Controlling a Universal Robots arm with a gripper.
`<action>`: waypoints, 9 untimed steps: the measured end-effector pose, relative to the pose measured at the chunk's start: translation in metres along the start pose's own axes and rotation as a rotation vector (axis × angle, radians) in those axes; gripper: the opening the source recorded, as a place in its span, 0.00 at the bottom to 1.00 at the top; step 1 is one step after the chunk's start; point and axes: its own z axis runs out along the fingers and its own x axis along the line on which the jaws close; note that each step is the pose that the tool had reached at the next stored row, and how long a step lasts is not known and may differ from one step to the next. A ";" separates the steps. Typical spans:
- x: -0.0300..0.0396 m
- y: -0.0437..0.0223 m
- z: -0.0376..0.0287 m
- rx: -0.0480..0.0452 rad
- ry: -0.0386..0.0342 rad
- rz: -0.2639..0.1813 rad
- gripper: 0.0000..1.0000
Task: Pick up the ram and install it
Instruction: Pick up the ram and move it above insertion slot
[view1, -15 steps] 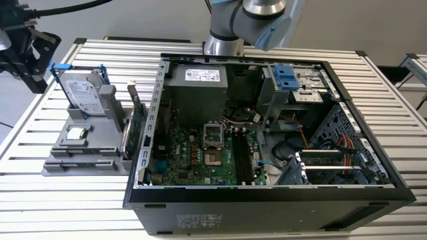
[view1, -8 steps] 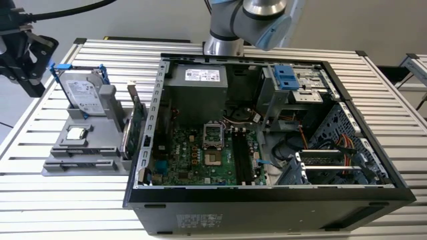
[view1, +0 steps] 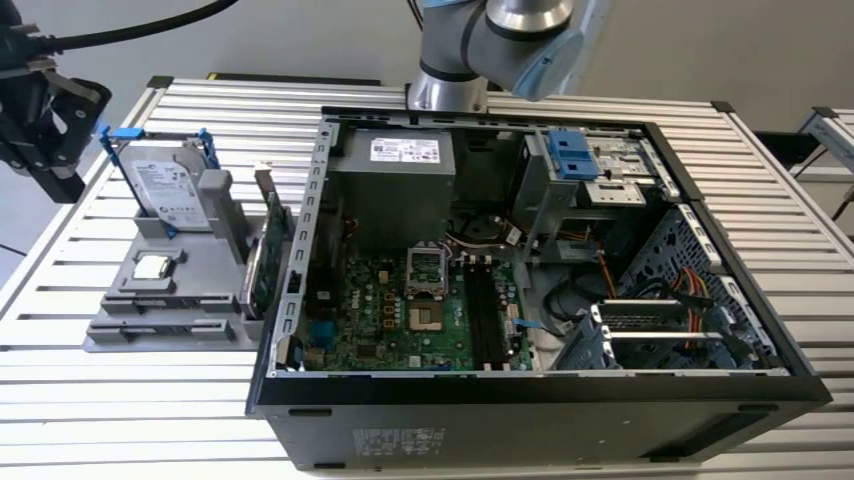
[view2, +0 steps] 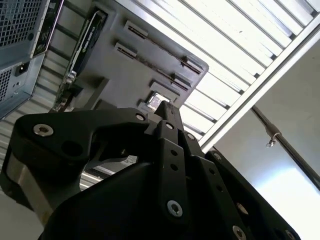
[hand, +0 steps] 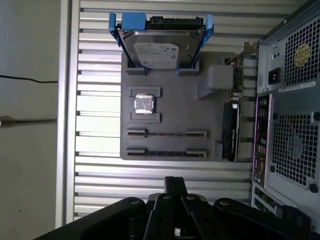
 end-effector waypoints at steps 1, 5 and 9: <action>0.0000 -0.0005 -0.0001 0.0000 0.0001 0.000 0.00; 0.0000 -0.0014 -0.0001 0.0000 -0.0001 0.002 0.00; -0.0007 -0.0018 0.0000 -0.0002 -0.0004 0.006 0.00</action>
